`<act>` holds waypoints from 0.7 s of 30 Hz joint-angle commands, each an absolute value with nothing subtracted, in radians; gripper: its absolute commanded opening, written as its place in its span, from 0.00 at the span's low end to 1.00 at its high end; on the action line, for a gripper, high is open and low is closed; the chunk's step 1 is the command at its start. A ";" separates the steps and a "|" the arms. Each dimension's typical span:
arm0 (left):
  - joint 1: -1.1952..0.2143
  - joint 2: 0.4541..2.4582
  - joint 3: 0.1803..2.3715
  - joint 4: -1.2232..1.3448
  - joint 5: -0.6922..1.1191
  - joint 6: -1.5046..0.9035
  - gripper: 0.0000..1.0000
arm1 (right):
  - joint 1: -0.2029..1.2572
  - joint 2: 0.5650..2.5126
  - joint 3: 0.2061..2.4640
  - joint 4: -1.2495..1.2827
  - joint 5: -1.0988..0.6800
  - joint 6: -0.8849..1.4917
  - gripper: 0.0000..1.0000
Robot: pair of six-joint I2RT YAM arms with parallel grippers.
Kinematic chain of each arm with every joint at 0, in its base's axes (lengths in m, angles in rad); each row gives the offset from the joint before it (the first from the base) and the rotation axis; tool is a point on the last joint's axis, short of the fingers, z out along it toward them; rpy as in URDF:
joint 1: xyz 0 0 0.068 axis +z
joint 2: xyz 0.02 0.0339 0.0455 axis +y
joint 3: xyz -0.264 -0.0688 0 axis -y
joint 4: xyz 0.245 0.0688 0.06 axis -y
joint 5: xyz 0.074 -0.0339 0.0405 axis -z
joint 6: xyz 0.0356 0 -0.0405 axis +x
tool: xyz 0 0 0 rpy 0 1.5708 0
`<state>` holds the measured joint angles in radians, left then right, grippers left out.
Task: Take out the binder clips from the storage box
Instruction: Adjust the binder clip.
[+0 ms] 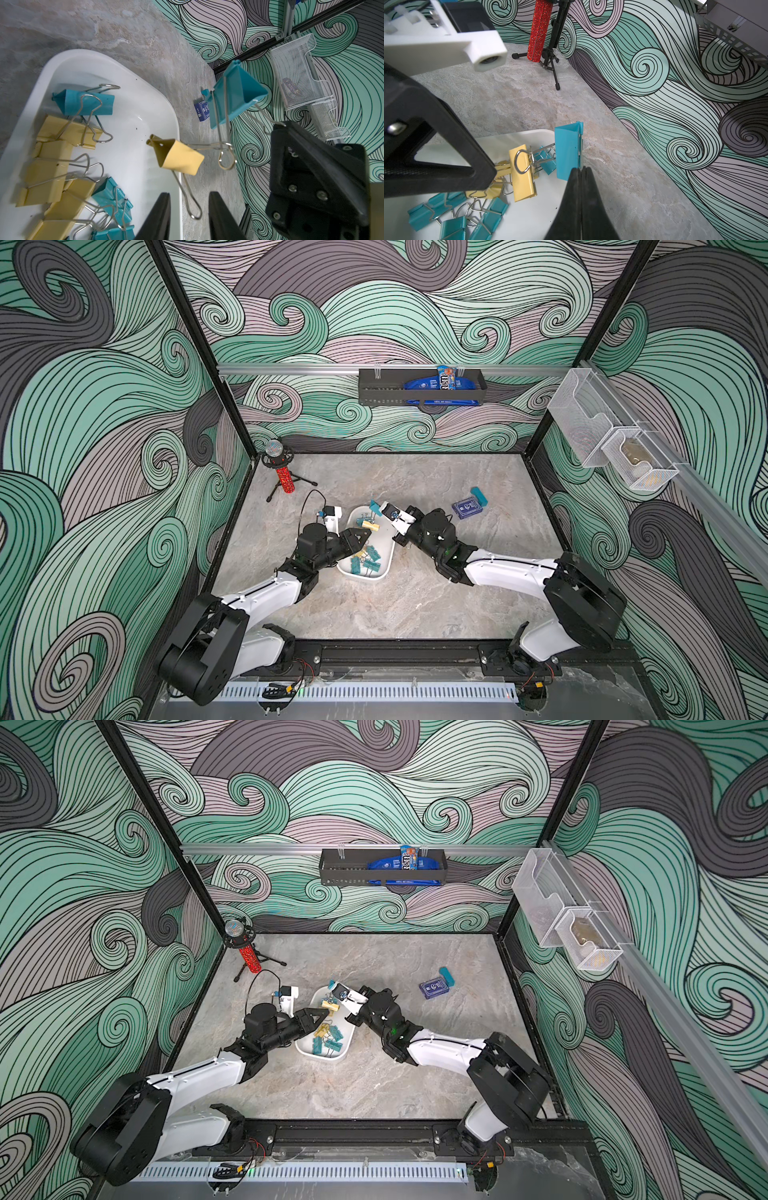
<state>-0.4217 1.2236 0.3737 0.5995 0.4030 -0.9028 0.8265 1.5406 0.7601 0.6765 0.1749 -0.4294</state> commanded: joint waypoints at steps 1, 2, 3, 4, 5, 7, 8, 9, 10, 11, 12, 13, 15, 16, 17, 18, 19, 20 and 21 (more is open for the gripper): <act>-0.429 1.236 0.393 0.641 0.405 -0.906 0.31 | 0.836 1.540 0.747 0.729 0.179 -0.407 0.00; -0.429 1.238 0.391 0.646 0.407 -0.909 0.30 | 0.836 1.541 0.745 0.733 0.180 -0.406 0.00; -0.428 1.241 0.388 0.651 0.409 -0.912 0.29 | 0.837 1.542 0.745 0.734 0.180 -0.406 0.00; -0.430 1.241 0.386 0.656 0.411 -0.916 0.28 | 0.838 1.544 0.744 0.736 0.181 -0.406 0.00; -0.429 1.241 0.384 0.659 0.413 -0.916 0.26 | 0.837 1.546 0.742 0.736 0.182 -0.406 0.00; -0.429 1.245 0.380 0.663 0.417 -0.916 0.23 | 0.839 1.548 0.741 0.740 0.182 -0.408 0.00; -0.429 1.247 0.380 0.662 0.419 -0.916 0.22 | 0.839 1.547 0.740 0.740 0.182 -0.409 0.00; -0.429 1.249 0.380 0.664 0.422 -0.916 0.21 | 0.839 1.549 0.739 0.742 0.181 -0.410 0.00; -0.428 1.251 0.379 0.665 0.424 -0.916 0.19 | 0.841 1.550 0.738 0.743 0.180 -0.413 0.00; -0.429 1.251 0.379 0.668 0.427 -0.916 0.17 | 0.841 1.551 0.737 0.743 0.179 -0.415 0.00; -0.429 1.254 0.379 0.670 0.431 -0.915 0.15 | 0.841 1.553 0.738 0.743 0.178 -0.416 0.00; -0.429 1.256 0.379 0.671 0.434 -0.913 0.12 | 0.841 1.555 0.737 0.744 0.178 -0.420 0.00; -0.428 1.259 0.380 0.675 0.440 -0.912 0.09 | 0.842 1.557 0.734 0.748 0.181 -0.422 0.00; -0.429 1.261 0.380 0.676 0.444 -0.912 0.07 | 0.842 1.558 0.732 0.755 0.186 -0.423 0.00; -0.428 1.261 0.379 0.677 0.446 -0.913 0.06 | 0.841 1.558 0.728 0.762 0.189 -0.423 0.00; -0.429 1.261 0.379 0.679 0.449 -0.914 0.05 | 0.841 1.560 0.723 0.772 0.192 -0.425 0.00; -0.428 1.260 0.379 0.682 0.452 -0.914 0.04 | 0.842 1.560 0.717 0.787 0.193 -0.426 0.00; -0.429 1.259 0.379 0.683 0.455 -0.917 0.03 | 0.842 1.563 0.713 0.797 0.193 -0.426 0.00; -0.429 1.258 0.379 0.685 0.457 -0.917 0.02 | 0.842 1.564 0.709 0.807 0.195 -0.426 0.00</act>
